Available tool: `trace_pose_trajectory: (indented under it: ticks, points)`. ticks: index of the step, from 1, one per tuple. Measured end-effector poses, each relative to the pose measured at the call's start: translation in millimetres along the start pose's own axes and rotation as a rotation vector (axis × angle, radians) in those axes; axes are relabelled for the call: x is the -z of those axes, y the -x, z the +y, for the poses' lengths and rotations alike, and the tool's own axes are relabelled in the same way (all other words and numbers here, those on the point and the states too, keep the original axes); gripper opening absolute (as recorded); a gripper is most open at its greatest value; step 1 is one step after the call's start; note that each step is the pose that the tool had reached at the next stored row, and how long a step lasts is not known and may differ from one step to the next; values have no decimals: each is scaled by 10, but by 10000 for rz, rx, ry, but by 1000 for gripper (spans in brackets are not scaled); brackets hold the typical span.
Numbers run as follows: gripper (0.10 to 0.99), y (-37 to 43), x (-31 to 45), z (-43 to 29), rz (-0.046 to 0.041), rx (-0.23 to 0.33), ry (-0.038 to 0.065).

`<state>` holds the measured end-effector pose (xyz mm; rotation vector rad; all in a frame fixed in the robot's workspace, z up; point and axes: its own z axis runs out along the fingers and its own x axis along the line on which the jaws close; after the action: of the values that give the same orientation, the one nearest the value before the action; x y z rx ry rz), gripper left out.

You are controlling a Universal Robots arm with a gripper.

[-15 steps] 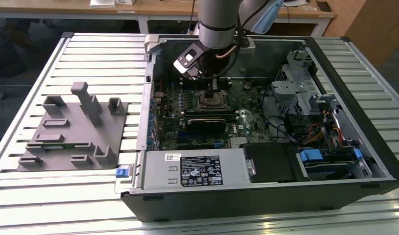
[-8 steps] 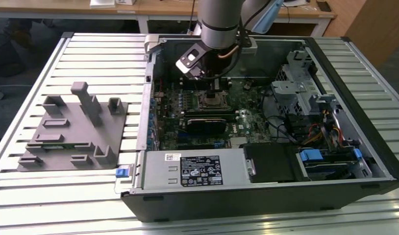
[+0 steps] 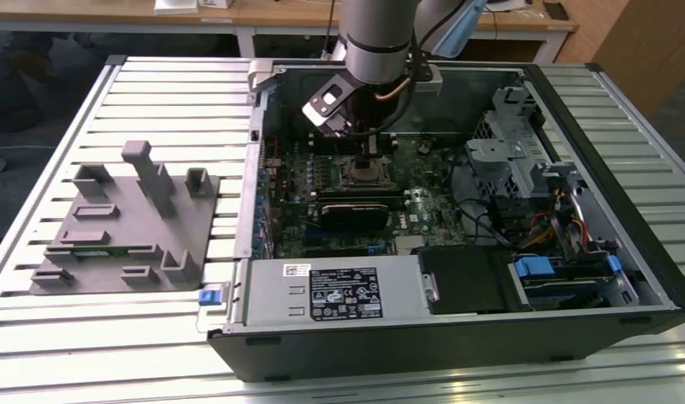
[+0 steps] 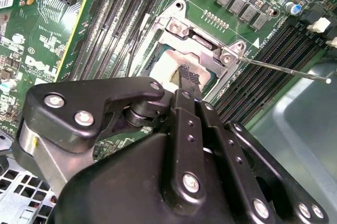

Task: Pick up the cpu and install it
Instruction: 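Install the first cpu locking lever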

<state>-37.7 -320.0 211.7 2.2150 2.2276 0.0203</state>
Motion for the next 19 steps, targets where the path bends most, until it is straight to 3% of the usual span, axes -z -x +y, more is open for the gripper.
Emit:
trace_pose_trajectory:
  ticks: [19]
  points:
    - [106, -1, 106, 1, 0, 0, 0]
